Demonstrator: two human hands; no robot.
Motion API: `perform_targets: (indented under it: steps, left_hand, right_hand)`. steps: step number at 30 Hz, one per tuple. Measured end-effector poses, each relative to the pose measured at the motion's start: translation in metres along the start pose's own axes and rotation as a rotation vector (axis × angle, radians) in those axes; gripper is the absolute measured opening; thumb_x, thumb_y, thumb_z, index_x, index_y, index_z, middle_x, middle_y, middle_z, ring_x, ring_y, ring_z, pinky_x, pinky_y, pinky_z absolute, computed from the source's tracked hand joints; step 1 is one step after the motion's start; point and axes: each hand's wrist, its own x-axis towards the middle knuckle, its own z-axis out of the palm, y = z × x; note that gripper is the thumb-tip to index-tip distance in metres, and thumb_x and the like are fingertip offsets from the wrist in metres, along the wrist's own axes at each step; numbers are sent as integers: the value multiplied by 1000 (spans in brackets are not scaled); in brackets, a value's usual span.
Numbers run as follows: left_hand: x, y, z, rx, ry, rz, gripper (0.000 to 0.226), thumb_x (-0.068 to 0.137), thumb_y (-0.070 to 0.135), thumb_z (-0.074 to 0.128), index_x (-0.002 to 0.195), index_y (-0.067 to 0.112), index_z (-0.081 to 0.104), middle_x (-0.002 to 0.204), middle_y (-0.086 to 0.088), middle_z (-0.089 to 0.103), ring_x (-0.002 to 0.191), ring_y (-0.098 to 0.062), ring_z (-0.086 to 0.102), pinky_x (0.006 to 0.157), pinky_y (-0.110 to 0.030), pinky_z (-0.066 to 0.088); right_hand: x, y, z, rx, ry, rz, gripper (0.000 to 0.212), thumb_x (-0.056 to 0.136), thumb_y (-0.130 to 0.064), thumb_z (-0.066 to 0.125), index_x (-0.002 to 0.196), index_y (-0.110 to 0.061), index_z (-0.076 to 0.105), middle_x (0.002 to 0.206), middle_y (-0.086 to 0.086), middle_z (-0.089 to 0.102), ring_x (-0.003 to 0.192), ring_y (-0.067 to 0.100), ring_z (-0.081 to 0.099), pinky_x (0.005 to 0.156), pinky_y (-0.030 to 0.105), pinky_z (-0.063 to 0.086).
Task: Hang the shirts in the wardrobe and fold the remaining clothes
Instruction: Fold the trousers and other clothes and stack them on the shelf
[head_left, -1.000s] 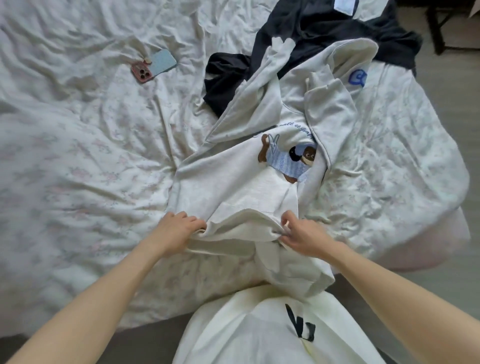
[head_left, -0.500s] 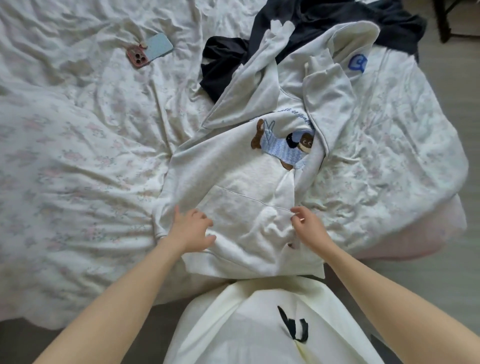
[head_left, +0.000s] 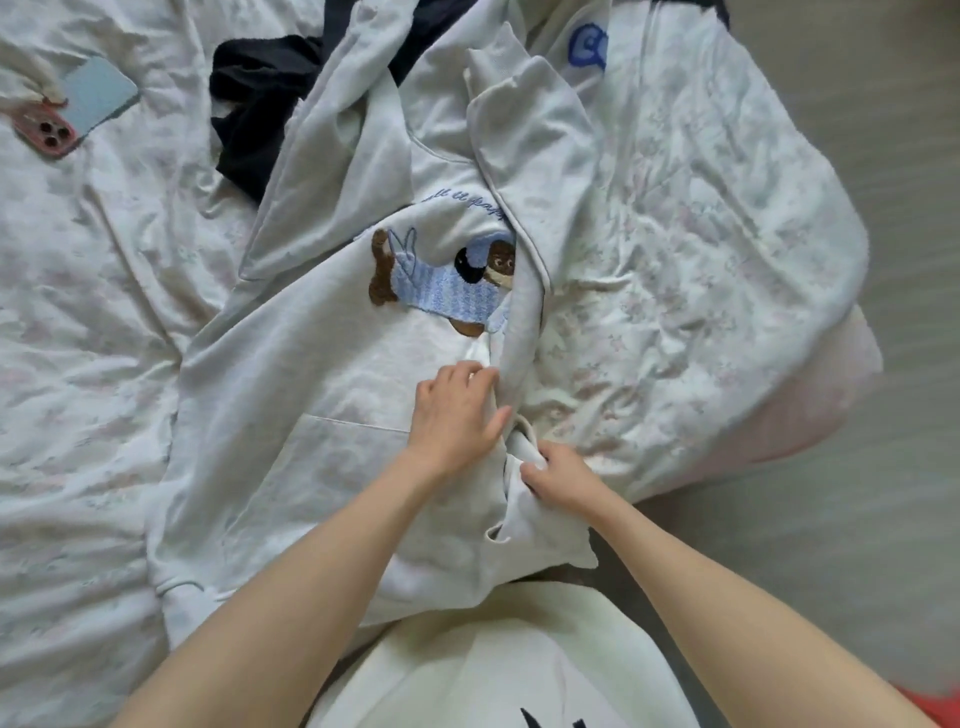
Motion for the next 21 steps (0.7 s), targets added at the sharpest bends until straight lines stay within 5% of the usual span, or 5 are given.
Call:
perform_targets:
  steps: [3, 6, 12, 17, 21]
  left_hand:
    - [31, 22, 0, 149, -55, -109, 60, 82, 58, 53, 124, 17, 47, 126, -6, 45, 118, -27, 40, 92, -41, 32]
    - [55, 42, -4, 206, -41, -147, 35, 92, 40, 46, 108, 11, 57, 115, -11, 53, 111, -29, 46, 87, -40, 34]
    - [75, 99, -20, -593, 74, -214, 32, 96, 26, 41, 69, 10, 40, 71, -8, 50, 77, -29, 50, 60, -34, 28]
    - [70, 118, -11, -786, -262, -210, 29, 95, 23, 44, 116, 7, 54, 115, -13, 60, 104, -24, 55, 91, -37, 44]
    - [50, 106, 4, -250, -92, 234, 46, 87, 14, 57, 130, 5, 48, 131, -13, 49, 122, -30, 43, 101, -39, 35]
  right_hand:
    - [-15, 6, -11, 95, 35, -7, 14, 76, -18, 45, 65, -16, 37, 61, -3, 41, 54, 13, 38, 48, 25, 29]
    - [-43, 26, -38, 174, 173, 18, 12, 75, -29, 46, 67, -21, 41, 68, -4, 47, 60, 12, 43, 52, 25, 31]
    - [-90, 89, -65, 263, 503, 212, 23, 79, -25, 52, 64, -10, 43, 68, 0, 48, 63, 22, 44, 57, 33, 32]
    - [-94, 98, -57, 573, 574, 147, 18, 79, -12, 56, 63, -14, 47, 62, -5, 46, 58, 13, 39, 53, 26, 29]
    - [-87, 105, -50, 609, 556, 102, 30, 81, -20, 58, 63, -17, 34, 58, -7, 34, 56, 12, 31, 53, 26, 25]
